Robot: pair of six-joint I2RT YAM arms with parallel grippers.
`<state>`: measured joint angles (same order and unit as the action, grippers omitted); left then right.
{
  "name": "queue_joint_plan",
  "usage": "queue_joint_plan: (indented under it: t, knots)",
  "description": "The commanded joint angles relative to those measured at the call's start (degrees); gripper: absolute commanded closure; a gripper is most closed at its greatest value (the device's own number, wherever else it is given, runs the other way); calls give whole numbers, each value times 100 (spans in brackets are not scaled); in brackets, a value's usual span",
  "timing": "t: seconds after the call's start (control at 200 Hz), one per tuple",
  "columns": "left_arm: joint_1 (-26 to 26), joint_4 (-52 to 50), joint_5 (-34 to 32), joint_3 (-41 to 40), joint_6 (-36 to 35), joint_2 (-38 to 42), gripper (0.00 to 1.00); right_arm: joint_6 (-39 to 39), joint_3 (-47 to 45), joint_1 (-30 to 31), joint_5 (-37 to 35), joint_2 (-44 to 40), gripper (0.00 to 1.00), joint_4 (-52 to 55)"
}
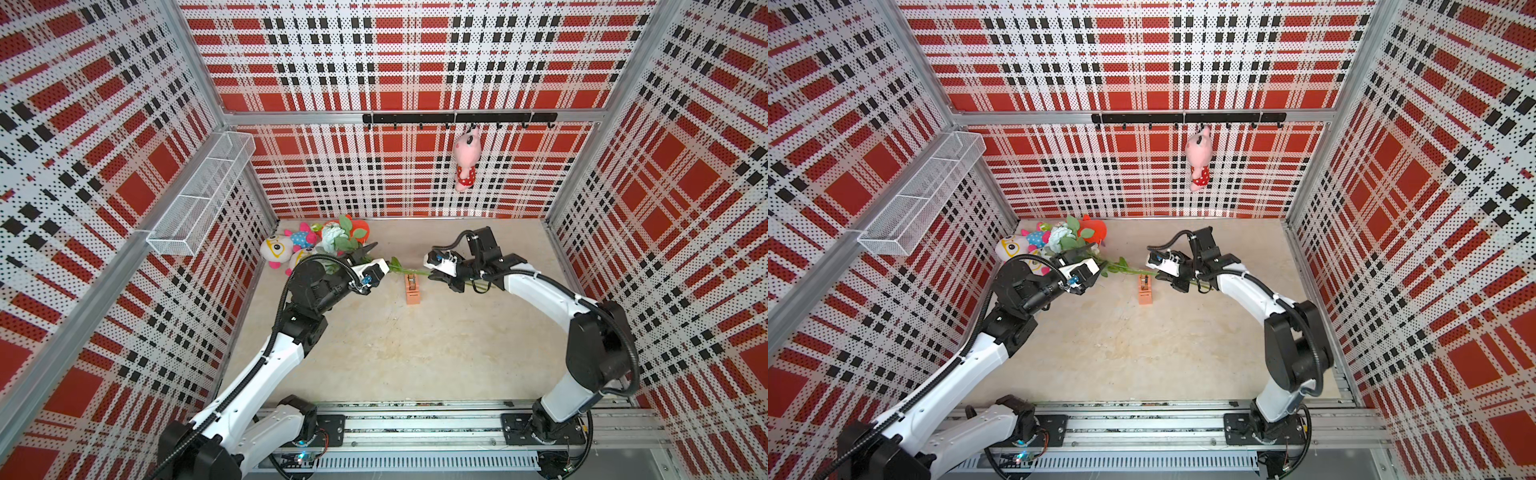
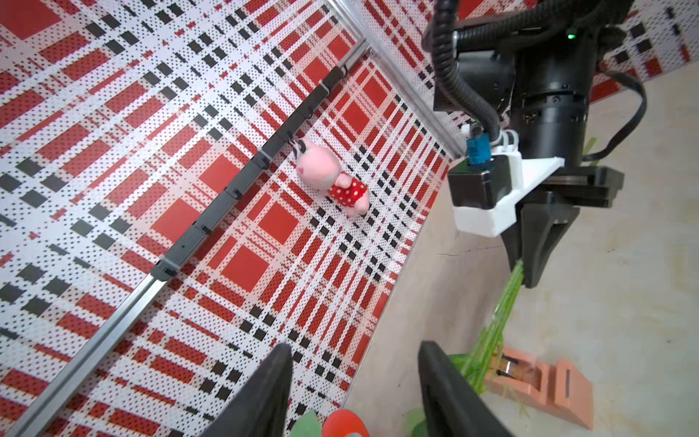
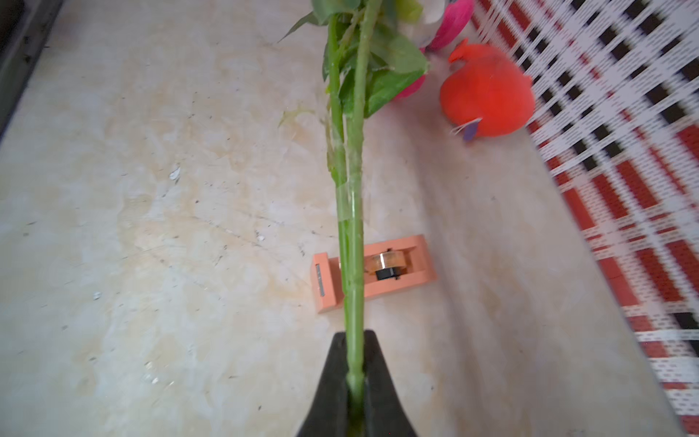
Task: Wrap bouquets with tape
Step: Wrap the tape around the bouquet.
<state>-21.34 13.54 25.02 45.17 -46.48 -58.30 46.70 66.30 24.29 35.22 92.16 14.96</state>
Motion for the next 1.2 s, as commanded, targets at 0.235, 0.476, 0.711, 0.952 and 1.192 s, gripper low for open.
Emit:
queue_joint_plan:
  t: [0.235,0.476,0.711,0.952,1.192]
  knots:
    - [-130,-2951,518,1649,-668,-972,46,1441,-1215,238,-466,-641,100,-2975]
    - [-732,-4138,-186,2492,-1054,-1896,41,2025,-1840,372,-1105,-918,100,-4153]
    - [-743,-4476,-424,2662,-1040,-2529,41,2472,-2227,585,-1500,-1108,100,-4739]
    - [-726,-4351,-779,2736,-851,-2860,46,2750,-2501,697,-1754,-1053,100,-5127]
    - [-597,-4351,-705,2703,-869,-2802,80,2960,-2564,728,-1936,-978,100,-5225]
